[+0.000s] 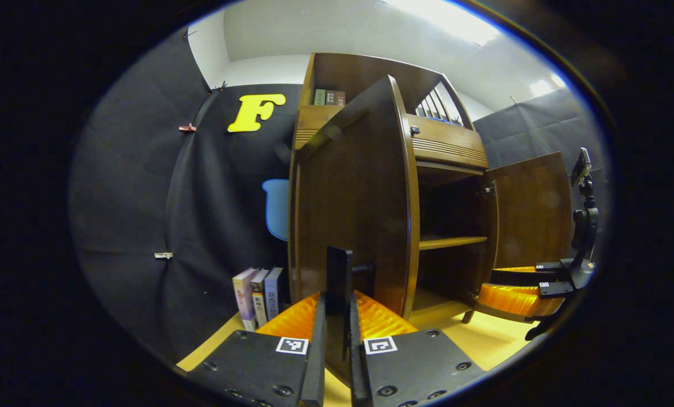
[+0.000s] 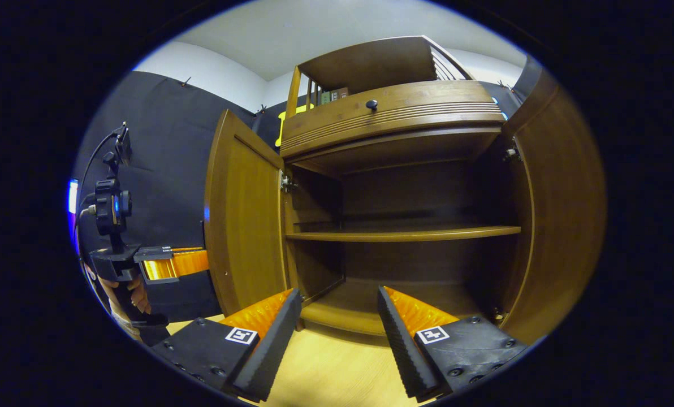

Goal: Open the right door of the double-door shoe cabinet with the right hand, and open the left door with the left hand.

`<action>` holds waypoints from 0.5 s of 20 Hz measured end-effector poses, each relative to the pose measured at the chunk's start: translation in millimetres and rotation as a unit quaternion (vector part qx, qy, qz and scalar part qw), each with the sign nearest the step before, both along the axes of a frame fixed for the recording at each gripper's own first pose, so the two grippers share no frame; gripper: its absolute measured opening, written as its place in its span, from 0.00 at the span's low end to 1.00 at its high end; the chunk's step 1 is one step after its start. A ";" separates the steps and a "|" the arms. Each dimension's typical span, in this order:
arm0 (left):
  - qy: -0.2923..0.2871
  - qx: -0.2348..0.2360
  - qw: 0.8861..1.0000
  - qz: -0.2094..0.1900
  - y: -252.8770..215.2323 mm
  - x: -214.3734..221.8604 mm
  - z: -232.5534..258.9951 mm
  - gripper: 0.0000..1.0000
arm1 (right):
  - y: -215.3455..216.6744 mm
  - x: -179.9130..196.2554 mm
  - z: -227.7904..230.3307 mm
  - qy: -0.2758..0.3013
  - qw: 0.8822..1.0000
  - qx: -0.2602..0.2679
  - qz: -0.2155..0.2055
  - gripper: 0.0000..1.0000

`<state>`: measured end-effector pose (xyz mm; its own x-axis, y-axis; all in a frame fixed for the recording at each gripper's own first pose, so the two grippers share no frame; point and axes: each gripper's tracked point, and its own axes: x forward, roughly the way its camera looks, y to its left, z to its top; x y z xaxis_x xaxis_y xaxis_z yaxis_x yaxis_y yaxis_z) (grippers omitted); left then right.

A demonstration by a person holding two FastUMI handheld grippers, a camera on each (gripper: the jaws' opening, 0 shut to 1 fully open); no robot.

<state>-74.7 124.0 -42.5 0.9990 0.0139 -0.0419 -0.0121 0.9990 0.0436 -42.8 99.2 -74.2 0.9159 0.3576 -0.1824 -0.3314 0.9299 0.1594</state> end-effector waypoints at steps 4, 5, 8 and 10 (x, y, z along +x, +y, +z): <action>0.004 -0.023 0.999 0.023 33.7 -7.2 0.5 0.15 | 23.8 -3.9 -3.7 0.005 1.000 0.005 0.013 0.87; 0.007 -0.026 0.999 0.031 43.5 -8.7 -0.1 0.14 | 30.3 -3.5 -5.4 0.009 1.000 0.006 0.018 0.87; 0.011 -0.027 0.998 0.049 66.4 -16.7 -2.8 0.10 | 45.0 -4.6 -8.8 0.017 0.999 0.006 0.027 0.87; 0.010 -0.049 0.998 0.032 62.7 -25.2 -1.4 0.02 | 52.4 -5.1 -9.2 0.018 0.999 0.008 0.032 0.87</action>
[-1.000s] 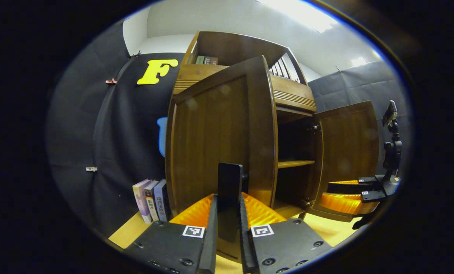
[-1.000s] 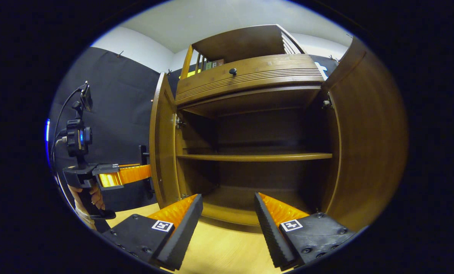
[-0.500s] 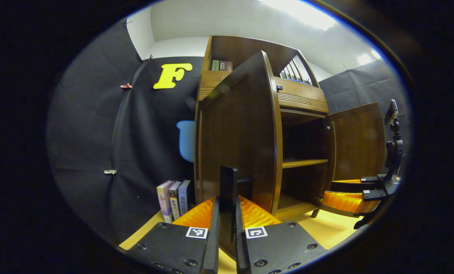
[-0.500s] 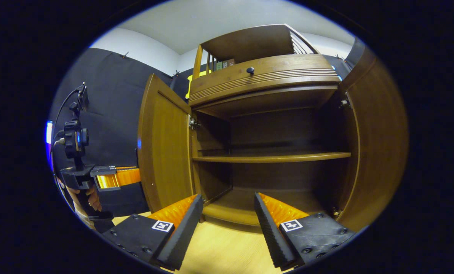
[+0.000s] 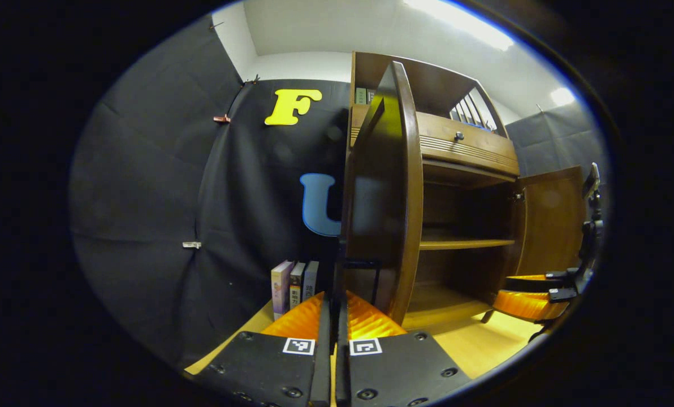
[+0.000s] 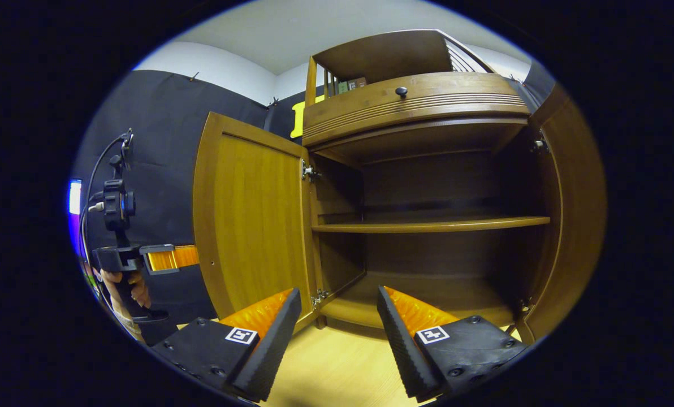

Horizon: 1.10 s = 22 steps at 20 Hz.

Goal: Open the right door of the double-door shoe cabinet with the right hand, and open the left door with the left hand.

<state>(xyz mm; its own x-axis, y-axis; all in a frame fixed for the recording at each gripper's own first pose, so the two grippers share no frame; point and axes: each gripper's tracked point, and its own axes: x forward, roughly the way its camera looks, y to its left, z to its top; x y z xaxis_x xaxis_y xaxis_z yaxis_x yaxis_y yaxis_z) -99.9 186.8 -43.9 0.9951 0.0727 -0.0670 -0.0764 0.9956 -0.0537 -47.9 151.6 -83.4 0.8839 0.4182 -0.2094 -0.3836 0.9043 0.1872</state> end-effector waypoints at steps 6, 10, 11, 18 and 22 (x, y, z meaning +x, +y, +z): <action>-0.001 -0.004 1.000 -0.016 -7.0 -37.8 16.5 0.08 | 2.2 -2.4 -0.5 0.007 1.000 0.001 -0.001 0.87; -0.001 -0.005 0.999 -0.051 -37.8 -60.7 31.8 0.08 | -3.0 -4.1 5.2 -0.001 1.000 -0.003 -0.008 0.87; -0.005 -0.003 0.998 -0.061 -46.9 -63.6 37.1 0.08 | -4.4 -6.9 7.4 -0.005 1.000 -0.005 -0.009 0.87; -0.013 0.029 0.987 -0.156 -128.5 -49.6 35.9 0.08 | -44.4 -20.4 22.6 -0.021 0.999 -0.029 -0.039 0.87; -0.021 0.024 0.983 -0.180 -158.1 -28.2 28.5 0.14 | -75.7 -28.5 31.4 -0.035 0.996 -0.047 -0.065 0.87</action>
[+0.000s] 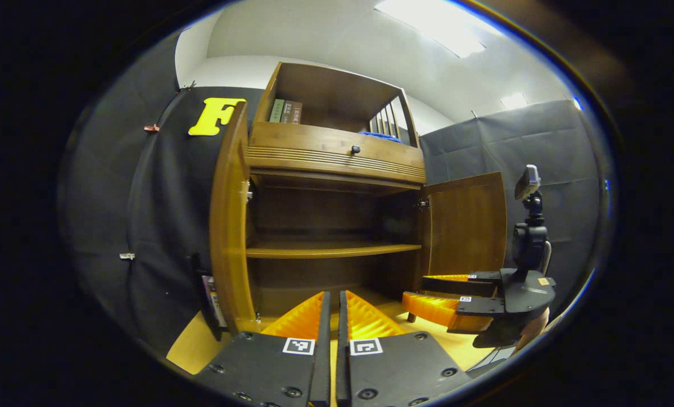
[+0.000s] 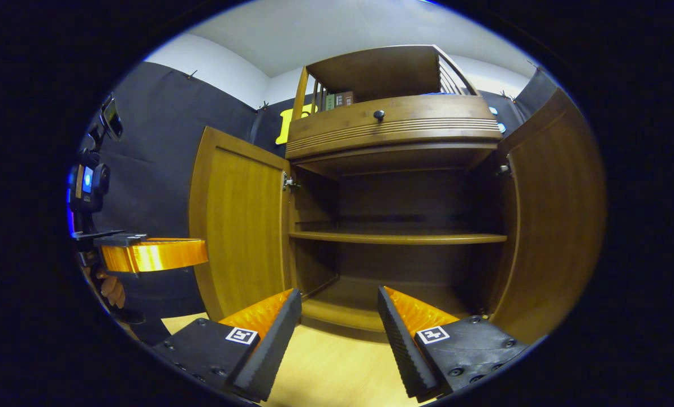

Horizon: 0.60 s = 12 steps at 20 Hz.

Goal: Open the right door of the double-door shoe cabinet with the right hand, and open the left door with the left hand.

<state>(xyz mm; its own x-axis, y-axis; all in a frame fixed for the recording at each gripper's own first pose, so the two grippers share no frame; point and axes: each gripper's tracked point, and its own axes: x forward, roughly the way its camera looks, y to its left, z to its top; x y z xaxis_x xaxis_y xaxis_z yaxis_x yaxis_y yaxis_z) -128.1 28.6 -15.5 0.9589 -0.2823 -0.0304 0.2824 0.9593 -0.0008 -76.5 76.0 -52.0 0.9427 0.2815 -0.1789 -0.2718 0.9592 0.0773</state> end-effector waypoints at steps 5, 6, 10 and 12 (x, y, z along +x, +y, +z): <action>-0.011 0.007 1.000 0.014 -18.8 33.0 -5.8 0.20 | -42.6 -2.2 7.5 -0.009 0.999 -0.015 -0.038 0.87; -0.015 0.012 1.000 0.020 -21.5 38.7 -7.6 0.22 | -50.0 -1.7 7.7 -0.009 0.999 -0.017 -0.045 0.87; -0.020 0.028 0.999 0.036 -32.1 64.2 -18.9 0.61 | -76.0 0.5 7.2 -0.006 0.997 -0.031 -0.068 0.87; -0.012 0.039 0.998 0.055 -31.1 74.8 -28.2 0.76 | -85.0 2.1 7.2 -0.007 0.997 -0.035 -0.073 0.87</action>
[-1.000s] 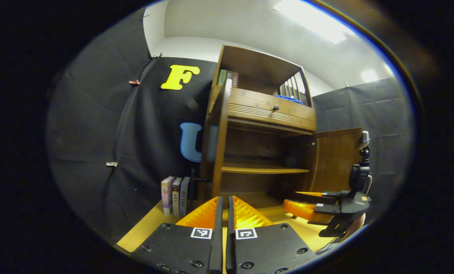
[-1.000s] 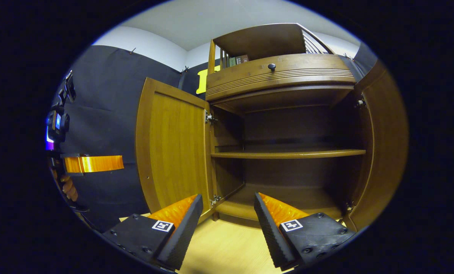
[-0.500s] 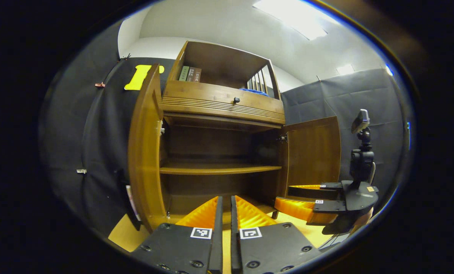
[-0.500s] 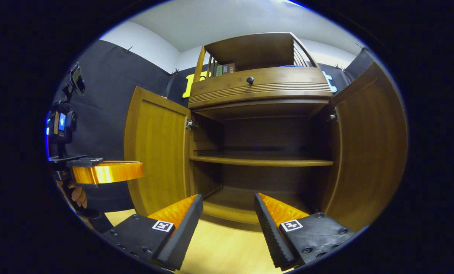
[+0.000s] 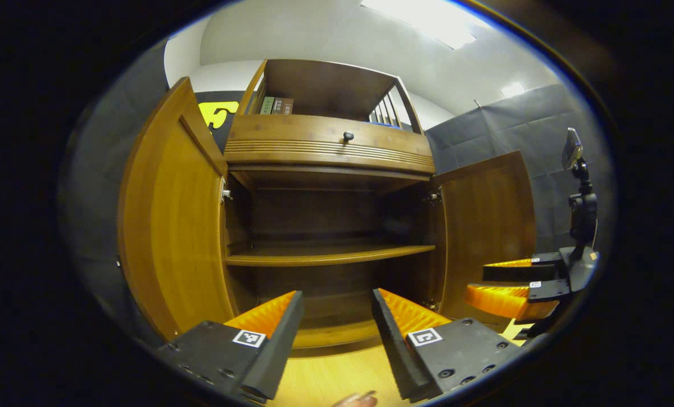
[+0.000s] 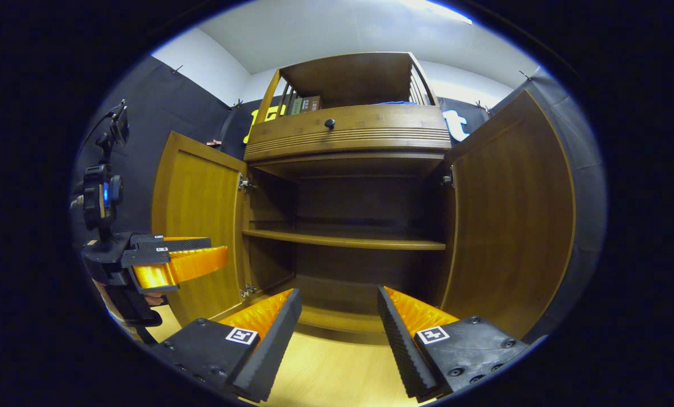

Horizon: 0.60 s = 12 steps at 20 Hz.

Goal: Open the right door of the double-door shoe cabinet with the right hand, and open the left door with the left hand.

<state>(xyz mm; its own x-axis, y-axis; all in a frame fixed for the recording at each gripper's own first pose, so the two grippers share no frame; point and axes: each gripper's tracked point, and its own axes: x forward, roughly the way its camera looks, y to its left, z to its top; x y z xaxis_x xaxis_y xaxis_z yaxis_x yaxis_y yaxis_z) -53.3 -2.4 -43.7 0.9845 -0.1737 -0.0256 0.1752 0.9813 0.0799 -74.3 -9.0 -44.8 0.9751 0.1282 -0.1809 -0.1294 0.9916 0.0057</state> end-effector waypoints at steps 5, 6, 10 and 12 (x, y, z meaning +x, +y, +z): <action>-0.006 0.002 1.000 0.026 -3.0 16.8 -3.1 0.96 | -13.4 8.1 -3.8 0.003 1.000 0.005 -0.008 0.87; -0.005 0.001 1.000 0.025 -4.2 18.4 -4.2 0.96 | -14.8 10.3 -6.3 0.005 1.000 0.006 -0.009 0.87; 0.006 -0.008 1.000 0.009 -11.7 21.7 -13.8 0.96 | -13.3 14.7 -4.8 -0.002 1.000 0.009 -0.002 0.95; 0.008 -0.014 1.000 0.006 -11.2 24.2 -14.2 0.96 | -15.5 17.0 -4.0 -0.005 1.000 0.002 -0.006 1.00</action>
<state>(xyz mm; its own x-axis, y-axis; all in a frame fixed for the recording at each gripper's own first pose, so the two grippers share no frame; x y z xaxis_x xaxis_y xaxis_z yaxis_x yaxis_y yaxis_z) -29.1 -13.7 -57.9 0.9860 -0.1626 -0.0362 0.1643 0.9851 0.0503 -57.4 -24.5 -48.8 0.9784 0.1181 -0.1698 -0.1183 0.9929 0.0087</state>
